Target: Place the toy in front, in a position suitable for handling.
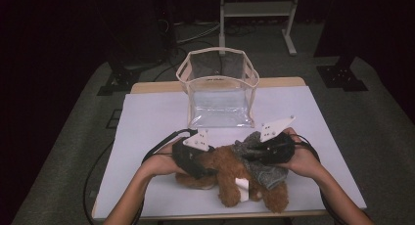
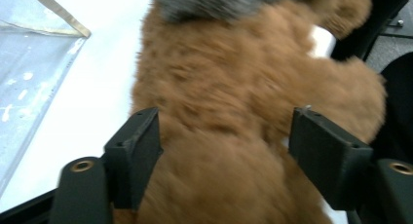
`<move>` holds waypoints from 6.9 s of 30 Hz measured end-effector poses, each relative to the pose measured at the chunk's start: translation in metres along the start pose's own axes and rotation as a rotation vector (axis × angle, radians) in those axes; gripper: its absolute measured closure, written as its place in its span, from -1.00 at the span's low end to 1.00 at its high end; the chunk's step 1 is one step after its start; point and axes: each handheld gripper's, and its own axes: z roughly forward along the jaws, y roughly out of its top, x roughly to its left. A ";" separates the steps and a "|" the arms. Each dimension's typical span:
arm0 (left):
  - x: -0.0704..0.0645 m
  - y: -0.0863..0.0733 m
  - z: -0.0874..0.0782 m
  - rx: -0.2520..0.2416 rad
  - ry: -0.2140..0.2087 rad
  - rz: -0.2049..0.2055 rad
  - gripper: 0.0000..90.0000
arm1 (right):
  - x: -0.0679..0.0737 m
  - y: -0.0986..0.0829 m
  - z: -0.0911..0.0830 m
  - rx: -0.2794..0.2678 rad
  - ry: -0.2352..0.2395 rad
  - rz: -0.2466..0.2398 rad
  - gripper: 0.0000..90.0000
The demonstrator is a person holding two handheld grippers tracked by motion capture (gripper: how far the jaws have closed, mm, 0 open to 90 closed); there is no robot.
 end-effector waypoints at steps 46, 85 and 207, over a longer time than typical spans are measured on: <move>0.025 -0.012 -0.004 -0.063 0.079 -0.002 -0.39 | -0.020 0.012 0.008 -0.012 0.015 -0.008 0.70; 0.003 -0.022 0.004 -0.063 0.094 0.032 -0.23 | 0.003 -0.026 -0.052 -0.112 -0.095 0.008 0.68; 0.011 -0.043 -0.001 -0.157 0.066 -0.087 -0.17 | -0.004 0.028 0.001 0.052 -0.065 -0.091 0.68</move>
